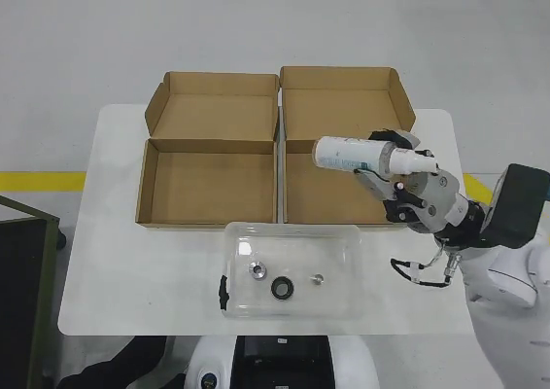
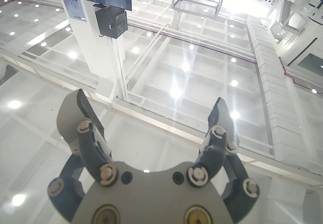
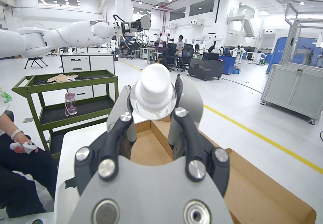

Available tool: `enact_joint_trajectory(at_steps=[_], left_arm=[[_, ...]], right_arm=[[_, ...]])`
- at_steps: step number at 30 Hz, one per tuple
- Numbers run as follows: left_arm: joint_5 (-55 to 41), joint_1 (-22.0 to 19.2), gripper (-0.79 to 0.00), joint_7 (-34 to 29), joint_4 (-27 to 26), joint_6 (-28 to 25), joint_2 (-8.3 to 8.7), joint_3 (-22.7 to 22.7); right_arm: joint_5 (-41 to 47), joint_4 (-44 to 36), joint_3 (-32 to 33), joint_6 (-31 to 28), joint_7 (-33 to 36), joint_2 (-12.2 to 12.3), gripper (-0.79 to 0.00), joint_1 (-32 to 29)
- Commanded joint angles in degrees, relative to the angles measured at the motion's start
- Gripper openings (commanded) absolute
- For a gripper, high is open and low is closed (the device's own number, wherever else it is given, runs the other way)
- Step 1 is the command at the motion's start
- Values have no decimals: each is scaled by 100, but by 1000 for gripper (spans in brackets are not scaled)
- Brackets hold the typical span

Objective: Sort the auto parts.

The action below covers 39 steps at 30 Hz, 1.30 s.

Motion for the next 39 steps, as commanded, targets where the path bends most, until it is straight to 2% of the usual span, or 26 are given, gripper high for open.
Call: enact_joint_trajectory(at_steps=[1,11,26,39], left_arm=[[0,0,0,0,0,0,0,0],[0,0,0,0,0,0,0,0],[0,0,0,0,0,0,0,0],[0,0,0,0,0,0,0,0]], right_arm=[[19,16,6,45,-7,-1,-785,5],[4,168,-108,94,172,-1,-785,45],[-523,914,-787,333,650,-38,-785,116],[-1497,1482,-1138,555,1173,-42,-785,340]])
